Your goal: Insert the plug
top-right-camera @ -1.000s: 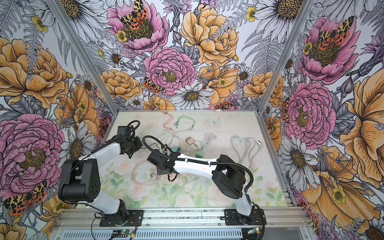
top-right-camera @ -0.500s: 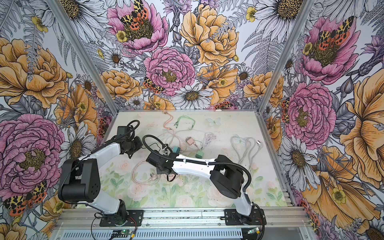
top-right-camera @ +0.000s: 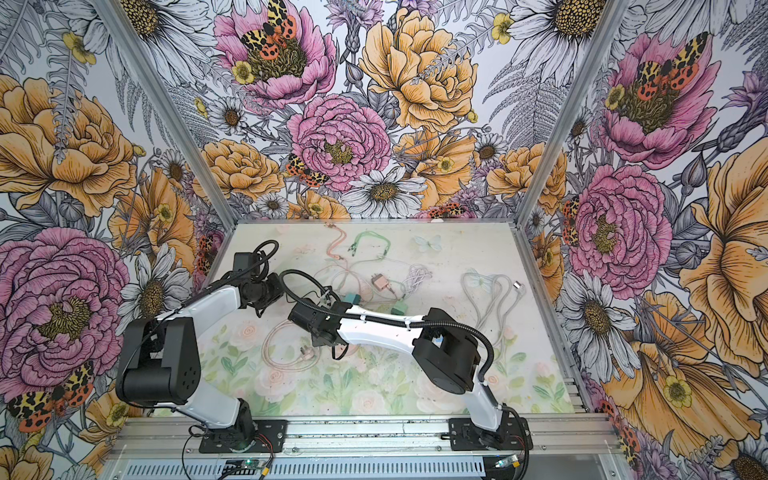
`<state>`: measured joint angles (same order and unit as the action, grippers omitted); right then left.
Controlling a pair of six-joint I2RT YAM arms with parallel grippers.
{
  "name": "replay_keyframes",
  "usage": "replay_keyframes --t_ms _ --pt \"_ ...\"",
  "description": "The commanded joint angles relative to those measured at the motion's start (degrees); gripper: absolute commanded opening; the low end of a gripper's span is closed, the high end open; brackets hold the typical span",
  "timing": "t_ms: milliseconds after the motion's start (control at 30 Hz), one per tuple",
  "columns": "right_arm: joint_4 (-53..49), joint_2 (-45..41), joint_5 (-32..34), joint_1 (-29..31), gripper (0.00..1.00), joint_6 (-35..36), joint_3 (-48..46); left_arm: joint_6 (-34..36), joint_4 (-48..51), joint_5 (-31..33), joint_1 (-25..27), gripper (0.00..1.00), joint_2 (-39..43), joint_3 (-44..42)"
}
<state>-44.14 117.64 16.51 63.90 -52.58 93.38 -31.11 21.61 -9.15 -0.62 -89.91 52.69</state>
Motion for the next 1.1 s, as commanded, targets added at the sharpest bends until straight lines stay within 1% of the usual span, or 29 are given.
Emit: replay_keyframes --t_ms 0,400,833,1067 --pt "-4.38 2.10 1.25 -0.84 0.00 3.04 0.74 -0.06 -0.96 -1.64 -0.58 0.11 0.11 -0.68" --pt "-5.52 5.41 -2.55 -1.77 0.00 6.10 1.10 -0.23 -0.71 -2.68 -0.60 0.14 0.93 -0.92" --pt "-5.61 6.49 -3.86 -1.53 0.00 7.58 -1.31 -0.48 0.83 -2.47 -0.59 0.15 3.60 -1.00" --pt "-5.43 6.30 -4.90 -1.32 0.00 8.36 -2.66 -0.70 2.03 -2.25 -0.60 0.15 6.43 -1.41"
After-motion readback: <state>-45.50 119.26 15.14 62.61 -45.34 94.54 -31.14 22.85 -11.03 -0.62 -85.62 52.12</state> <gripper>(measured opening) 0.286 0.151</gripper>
